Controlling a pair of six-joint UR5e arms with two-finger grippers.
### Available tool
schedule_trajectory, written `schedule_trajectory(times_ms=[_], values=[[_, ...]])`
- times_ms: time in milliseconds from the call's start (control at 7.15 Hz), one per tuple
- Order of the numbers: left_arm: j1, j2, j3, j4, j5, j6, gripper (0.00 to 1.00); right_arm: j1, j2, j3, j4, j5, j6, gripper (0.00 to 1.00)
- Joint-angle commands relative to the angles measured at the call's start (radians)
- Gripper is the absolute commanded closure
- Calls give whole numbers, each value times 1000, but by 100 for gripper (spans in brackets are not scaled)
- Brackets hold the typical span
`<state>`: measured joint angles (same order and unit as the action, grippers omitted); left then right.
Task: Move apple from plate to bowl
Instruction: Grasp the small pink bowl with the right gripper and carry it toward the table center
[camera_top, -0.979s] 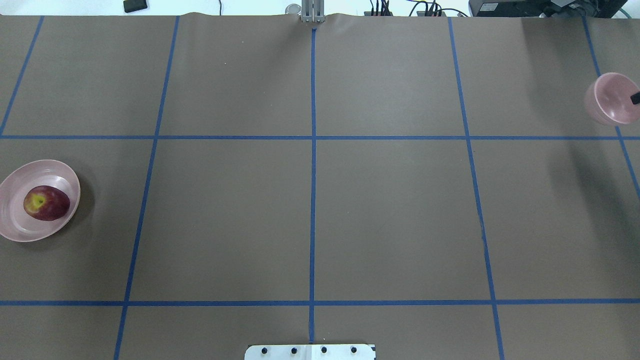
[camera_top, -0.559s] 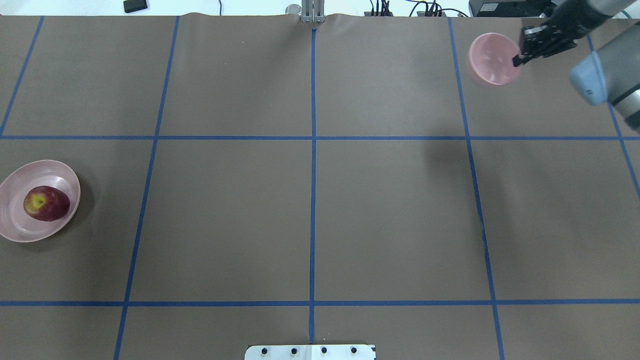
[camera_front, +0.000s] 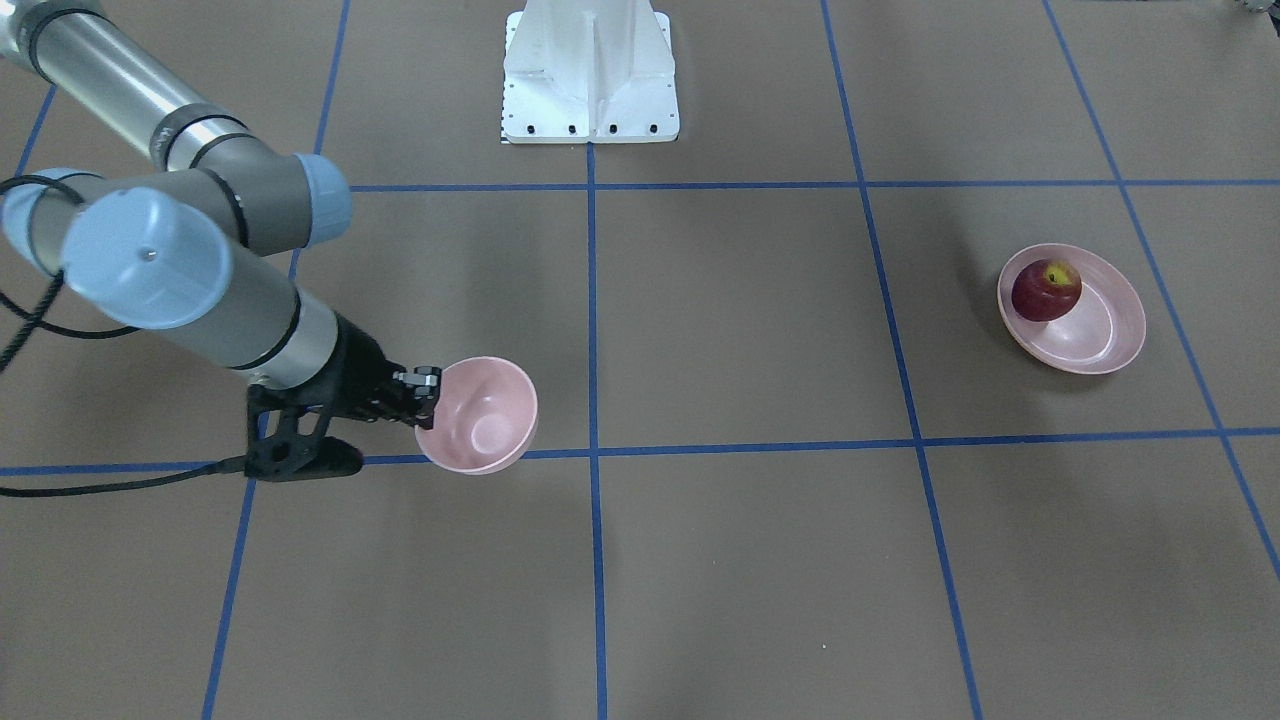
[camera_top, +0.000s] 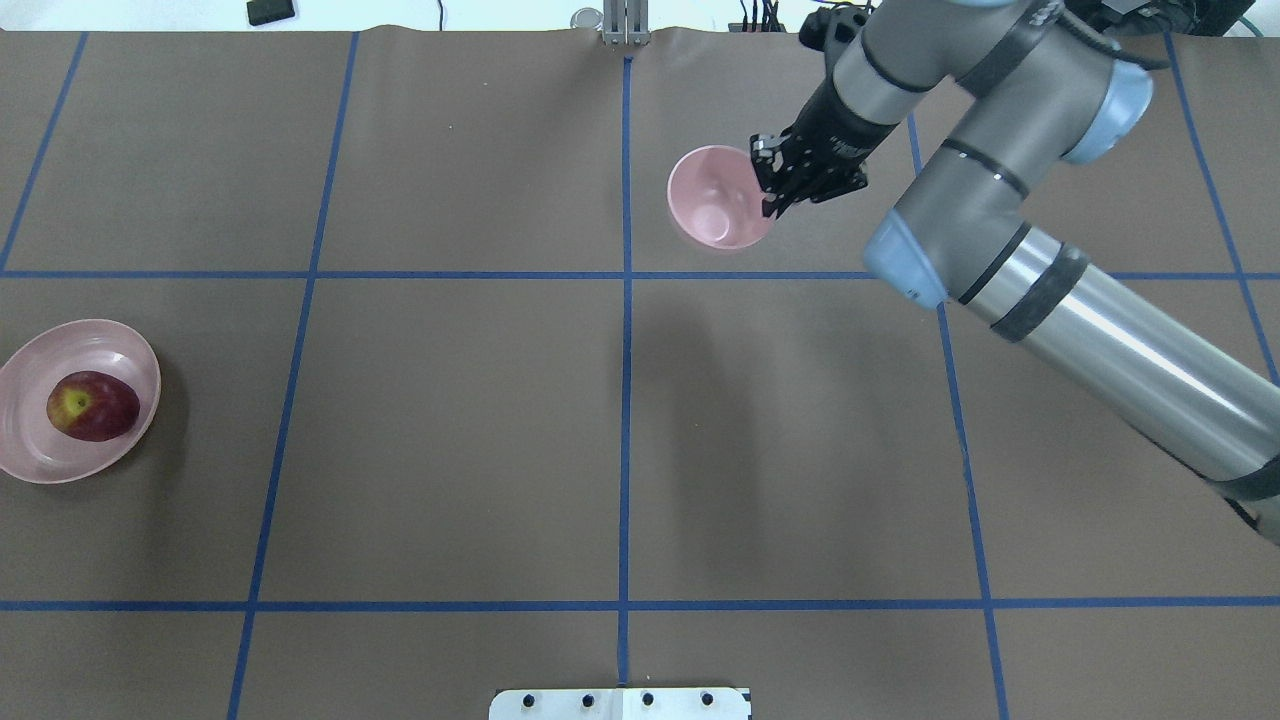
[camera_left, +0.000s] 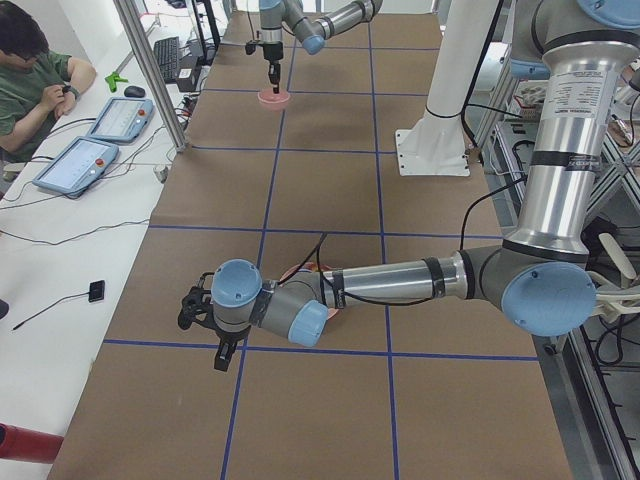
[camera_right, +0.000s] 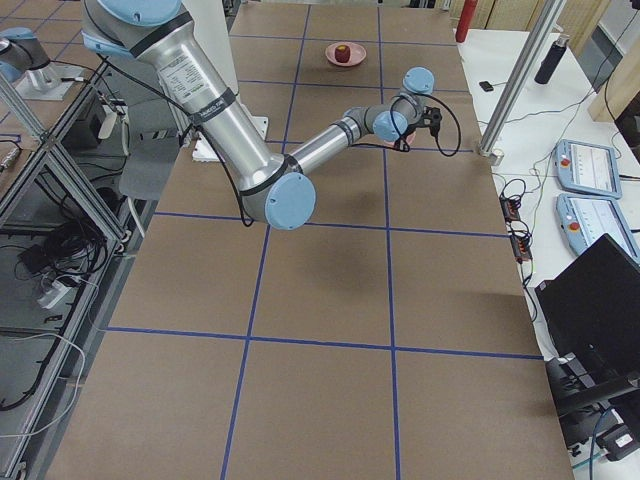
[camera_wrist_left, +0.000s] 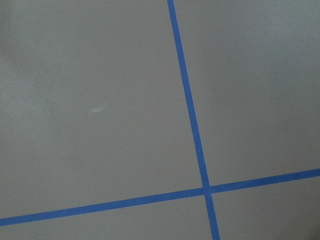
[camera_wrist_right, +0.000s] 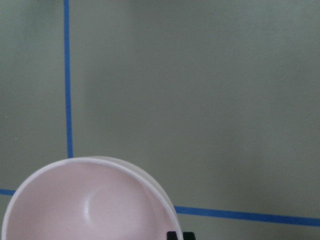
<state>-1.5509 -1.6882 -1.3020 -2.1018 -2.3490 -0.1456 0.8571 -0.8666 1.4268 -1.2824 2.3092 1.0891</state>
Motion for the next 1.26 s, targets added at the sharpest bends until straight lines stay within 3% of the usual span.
schedule_trajectory(times_ms=[0, 420, 839, 979, 1119], values=[[0, -13, -3, -9, -68, -80, 2, -157, 20, -3, -2, -114, 63, 100], [0, -13, -3, -11, -73, -80, 2, -187, 98, -109, 0, -151, 65, 100], [0, -11, -2, -12, -72, -80, 2, -188, 98, -129, 3, -172, 64, 100], [0, -11, -2, -12, -72, -80, 2, -187, 98, -129, 11, -172, 63, 33], [0, -11, -3, -12, -73, -81, 2, -182, 116, -125, 8, -178, 69, 0]])
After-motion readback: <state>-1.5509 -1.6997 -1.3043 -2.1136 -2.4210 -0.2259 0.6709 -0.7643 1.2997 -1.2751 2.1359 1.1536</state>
